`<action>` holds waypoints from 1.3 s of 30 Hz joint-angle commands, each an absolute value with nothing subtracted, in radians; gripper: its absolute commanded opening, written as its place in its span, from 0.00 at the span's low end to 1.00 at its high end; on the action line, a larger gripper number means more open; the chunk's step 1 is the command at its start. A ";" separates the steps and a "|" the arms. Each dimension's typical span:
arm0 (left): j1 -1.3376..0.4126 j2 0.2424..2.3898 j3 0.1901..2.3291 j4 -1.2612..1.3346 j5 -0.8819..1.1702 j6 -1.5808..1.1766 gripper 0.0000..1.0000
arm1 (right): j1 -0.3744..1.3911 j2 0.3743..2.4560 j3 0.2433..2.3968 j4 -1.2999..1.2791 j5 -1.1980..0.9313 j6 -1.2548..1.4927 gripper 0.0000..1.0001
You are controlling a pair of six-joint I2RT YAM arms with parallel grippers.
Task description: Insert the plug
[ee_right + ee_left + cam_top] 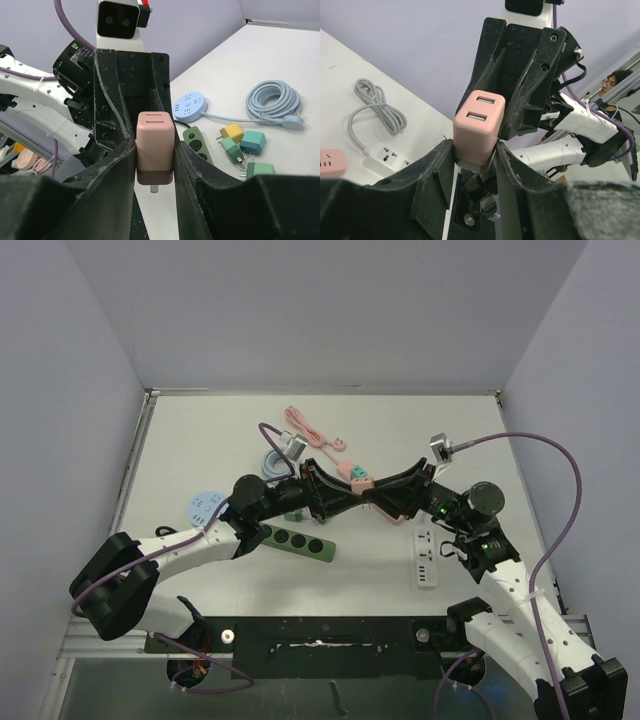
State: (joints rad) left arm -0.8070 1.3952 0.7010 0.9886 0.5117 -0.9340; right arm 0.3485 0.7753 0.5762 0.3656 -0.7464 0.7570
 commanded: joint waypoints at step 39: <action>-0.785 1.451 1.074 0.020 0.855 0.208 0.00 | 0.419 0.970 0.936 -0.519 -0.784 -0.111 0.54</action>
State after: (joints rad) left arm -0.7826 1.4540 1.0180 -0.0166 0.7921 0.1951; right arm 0.3935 0.9192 0.9104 -0.5274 -0.7353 -0.0540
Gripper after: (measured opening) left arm 0.321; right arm 0.546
